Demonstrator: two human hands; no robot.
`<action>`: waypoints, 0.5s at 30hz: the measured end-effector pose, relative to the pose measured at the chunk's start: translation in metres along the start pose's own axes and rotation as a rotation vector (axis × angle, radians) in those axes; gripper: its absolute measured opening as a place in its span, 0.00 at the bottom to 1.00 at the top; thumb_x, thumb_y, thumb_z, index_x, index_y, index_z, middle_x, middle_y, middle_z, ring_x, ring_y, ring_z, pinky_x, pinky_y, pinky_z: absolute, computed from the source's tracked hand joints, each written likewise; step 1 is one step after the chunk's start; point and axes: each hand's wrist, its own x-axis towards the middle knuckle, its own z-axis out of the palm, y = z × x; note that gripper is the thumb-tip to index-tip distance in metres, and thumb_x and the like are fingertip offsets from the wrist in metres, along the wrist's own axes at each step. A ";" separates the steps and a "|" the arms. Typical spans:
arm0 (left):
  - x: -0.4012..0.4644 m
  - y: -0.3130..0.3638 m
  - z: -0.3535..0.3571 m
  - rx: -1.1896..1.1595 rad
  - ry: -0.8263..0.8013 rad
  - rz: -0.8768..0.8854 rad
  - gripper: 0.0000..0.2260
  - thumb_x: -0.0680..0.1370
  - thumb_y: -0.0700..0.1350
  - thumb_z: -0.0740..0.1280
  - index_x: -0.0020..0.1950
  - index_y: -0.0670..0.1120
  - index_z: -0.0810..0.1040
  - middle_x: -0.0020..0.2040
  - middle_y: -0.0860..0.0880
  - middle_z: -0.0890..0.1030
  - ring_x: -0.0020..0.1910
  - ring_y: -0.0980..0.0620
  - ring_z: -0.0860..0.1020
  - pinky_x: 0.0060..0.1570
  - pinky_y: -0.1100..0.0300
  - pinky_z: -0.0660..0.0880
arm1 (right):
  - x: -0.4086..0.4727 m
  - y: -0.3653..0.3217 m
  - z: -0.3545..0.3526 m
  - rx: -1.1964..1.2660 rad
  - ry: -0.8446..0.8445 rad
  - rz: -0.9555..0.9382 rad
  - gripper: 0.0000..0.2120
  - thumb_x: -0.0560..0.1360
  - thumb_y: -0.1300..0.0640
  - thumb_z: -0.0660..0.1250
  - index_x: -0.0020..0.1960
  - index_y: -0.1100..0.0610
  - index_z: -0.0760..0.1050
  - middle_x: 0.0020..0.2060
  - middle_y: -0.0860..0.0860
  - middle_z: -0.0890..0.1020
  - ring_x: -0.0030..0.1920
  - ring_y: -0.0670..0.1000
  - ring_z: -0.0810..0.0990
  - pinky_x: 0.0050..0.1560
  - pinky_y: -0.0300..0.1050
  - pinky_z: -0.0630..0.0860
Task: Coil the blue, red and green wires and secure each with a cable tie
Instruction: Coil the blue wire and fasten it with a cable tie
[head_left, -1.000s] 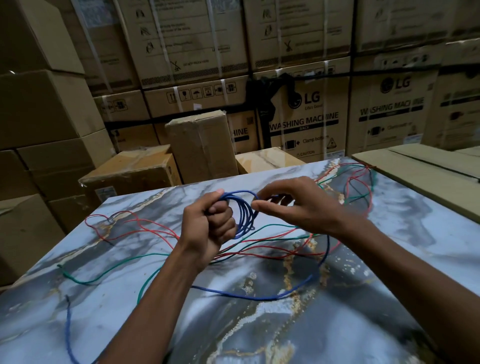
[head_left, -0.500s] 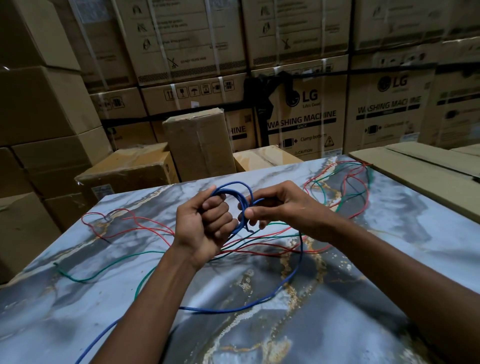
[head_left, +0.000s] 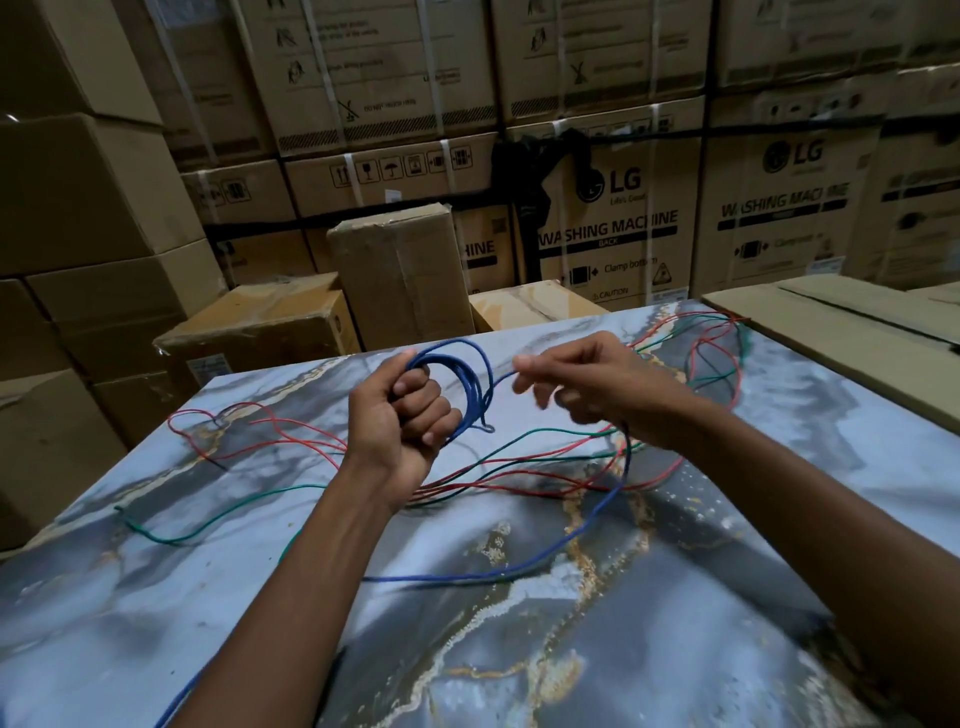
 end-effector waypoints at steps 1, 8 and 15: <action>0.001 0.001 -0.001 -0.001 0.008 0.005 0.24 0.83 0.48 0.59 0.26 0.50 0.63 0.20 0.54 0.55 0.18 0.57 0.53 0.21 0.62 0.53 | 0.001 0.001 -0.006 0.016 0.034 -0.009 0.15 0.80 0.51 0.69 0.44 0.63 0.83 0.29 0.50 0.73 0.29 0.47 0.61 0.30 0.40 0.56; 0.002 0.007 -0.004 -0.009 0.039 0.069 0.25 0.83 0.47 0.58 0.25 0.50 0.63 0.20 0.54 0.55 0.18 0.57 0.53 0.20 0.63 0.53 | 0.008 0.012 -0.055 -0.122 0.575 -0.088 0.17 0.75 0.43 0.73 0.37 0.56 0.83 0.24 0.43 0.69 0.26 0.44 0.63 0.29 0.40 0.57; 0.006 0.024 -0.020 -0.145 0.188 0.203 0.23 0.82 0.47 0.57 0.26 0.51 0.61 0.20 0.54 0.54 0.18 0.55 0.52 0.20 0.62 0.53 | 0.006 0.039 -0.110 0.067 1.208 0.028 0.16 0.77 0.46 0.73 0.34 0.54 0.81 0.26 0.49 0.78 0.23 0.42 0.67 0.30 0.43 0.66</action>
